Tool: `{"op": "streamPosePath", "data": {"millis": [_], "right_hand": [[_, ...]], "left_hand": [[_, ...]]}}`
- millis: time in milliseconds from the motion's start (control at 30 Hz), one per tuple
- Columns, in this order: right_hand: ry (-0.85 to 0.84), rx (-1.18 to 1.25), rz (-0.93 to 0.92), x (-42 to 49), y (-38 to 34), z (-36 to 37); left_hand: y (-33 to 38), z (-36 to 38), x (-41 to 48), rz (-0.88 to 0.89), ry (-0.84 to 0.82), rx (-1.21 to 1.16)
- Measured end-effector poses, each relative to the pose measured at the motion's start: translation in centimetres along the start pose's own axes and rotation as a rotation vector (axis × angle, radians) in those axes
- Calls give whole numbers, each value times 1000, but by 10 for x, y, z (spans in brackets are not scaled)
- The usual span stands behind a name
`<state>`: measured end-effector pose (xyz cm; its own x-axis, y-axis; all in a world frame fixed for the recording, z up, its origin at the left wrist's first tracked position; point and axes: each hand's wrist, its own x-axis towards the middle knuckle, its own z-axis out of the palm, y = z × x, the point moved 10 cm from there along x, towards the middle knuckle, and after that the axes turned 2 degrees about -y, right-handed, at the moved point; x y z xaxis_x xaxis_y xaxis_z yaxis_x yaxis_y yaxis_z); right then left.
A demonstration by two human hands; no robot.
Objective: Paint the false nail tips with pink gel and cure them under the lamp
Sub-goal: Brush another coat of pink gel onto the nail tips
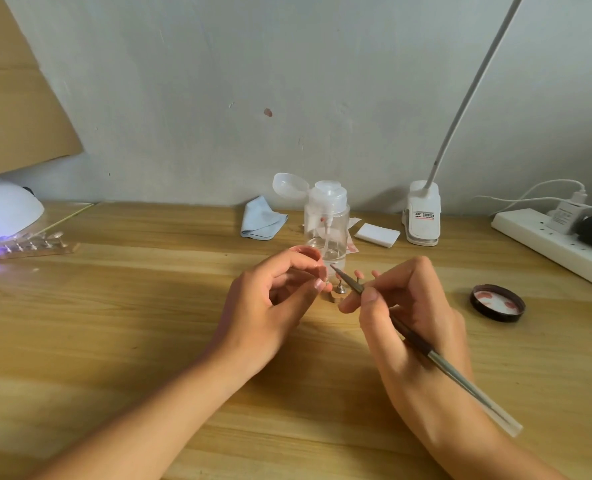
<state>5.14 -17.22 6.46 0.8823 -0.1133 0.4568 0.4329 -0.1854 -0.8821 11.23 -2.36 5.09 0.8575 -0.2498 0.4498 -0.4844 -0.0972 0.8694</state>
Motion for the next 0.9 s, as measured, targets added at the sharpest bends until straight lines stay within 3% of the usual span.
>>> {"op": "streamPosePath", "data": {"millis": [67,133,200,433,700,900], "right_hand": [[47,-133,-154,-10,-16,-1],[94,-123,-189,-13,-21,-4],[131,-108,-170,-6,-13,-11],[-38,-216,-152,2,4,4],[77,-256,-285,2,-8,-3],[82,-217,-253,8,-8,-10]], "left_hand": [[3,1,-1,15,-8,22],[7,1,-1,36,-9,31],[11,2,-2,62,-10,46],[12,8,-8,73,-41,121],[21,13,-6,84,-75,118],[20,16,-8,44,-93,166]]}}
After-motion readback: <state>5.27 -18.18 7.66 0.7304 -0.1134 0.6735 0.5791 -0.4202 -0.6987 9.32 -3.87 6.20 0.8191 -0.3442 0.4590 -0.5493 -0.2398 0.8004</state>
